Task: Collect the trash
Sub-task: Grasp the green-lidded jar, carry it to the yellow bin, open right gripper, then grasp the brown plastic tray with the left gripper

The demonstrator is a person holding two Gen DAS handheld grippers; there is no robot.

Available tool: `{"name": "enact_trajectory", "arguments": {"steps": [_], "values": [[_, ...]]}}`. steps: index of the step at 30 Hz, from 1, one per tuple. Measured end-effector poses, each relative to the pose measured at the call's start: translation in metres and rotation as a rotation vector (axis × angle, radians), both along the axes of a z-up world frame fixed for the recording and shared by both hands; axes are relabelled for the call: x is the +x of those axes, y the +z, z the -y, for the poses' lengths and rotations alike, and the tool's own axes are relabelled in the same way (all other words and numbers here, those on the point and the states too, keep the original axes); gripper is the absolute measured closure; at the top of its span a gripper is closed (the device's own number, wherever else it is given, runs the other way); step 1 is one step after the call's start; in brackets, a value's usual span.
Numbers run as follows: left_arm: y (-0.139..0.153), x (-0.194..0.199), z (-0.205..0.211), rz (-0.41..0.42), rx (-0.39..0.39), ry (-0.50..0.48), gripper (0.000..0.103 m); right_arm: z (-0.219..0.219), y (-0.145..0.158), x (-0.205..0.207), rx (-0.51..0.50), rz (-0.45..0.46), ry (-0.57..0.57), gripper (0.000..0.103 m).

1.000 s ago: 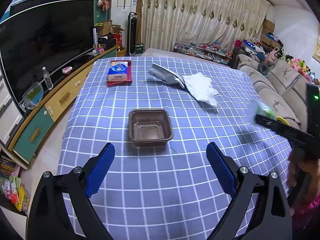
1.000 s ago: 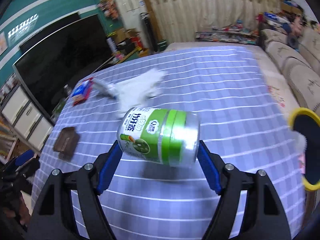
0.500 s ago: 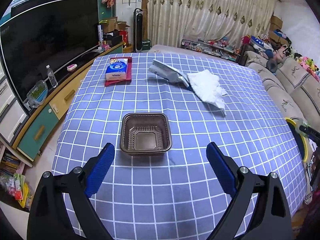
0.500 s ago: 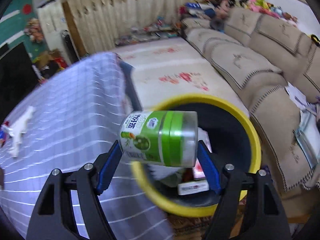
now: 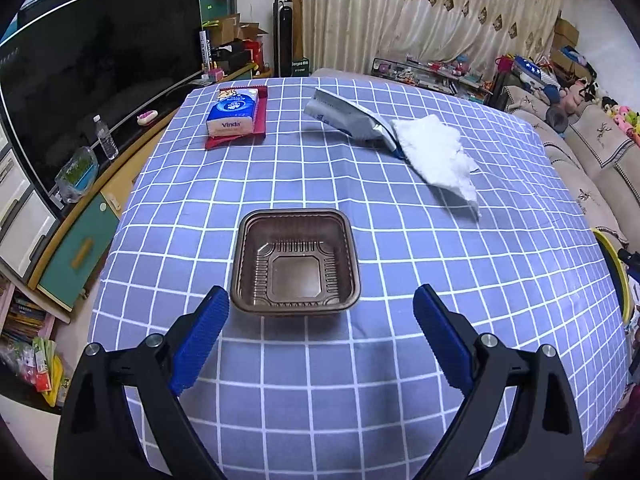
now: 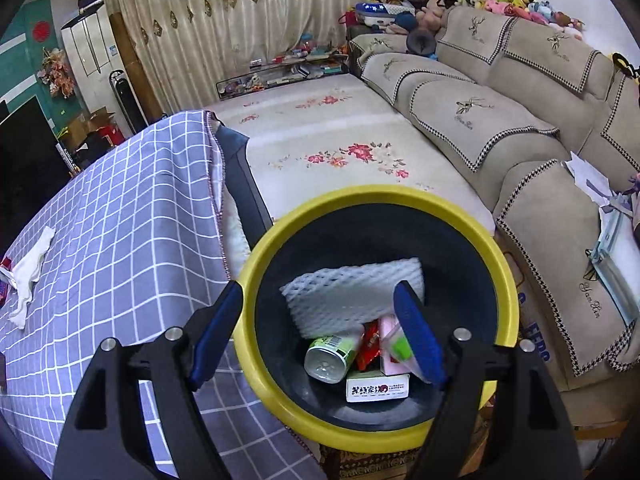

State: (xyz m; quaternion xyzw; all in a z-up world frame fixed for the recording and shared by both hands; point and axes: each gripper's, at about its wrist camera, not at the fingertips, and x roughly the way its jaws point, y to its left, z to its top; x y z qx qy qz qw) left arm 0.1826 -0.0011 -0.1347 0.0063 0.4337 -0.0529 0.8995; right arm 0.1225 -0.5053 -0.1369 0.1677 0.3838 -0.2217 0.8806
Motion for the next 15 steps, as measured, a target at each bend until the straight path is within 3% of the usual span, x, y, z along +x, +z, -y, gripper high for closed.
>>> {"name": "enact_trajectory", "arguments": {"steps": [13, 15], "values": [[-0.016, 0.037, 0.003, -0.029, 0.029, 0.014, 0.011, -0.018, -0.002, 0.012, 0.01, -0.007, 0.054, 0.029], [-0.018, 0.042, 0.003, -0.039, 0.032, 0.019, 0.015, -0.019, -0.003, 0.013, 0.012, -0.011, 0.06, 0.029]]}}
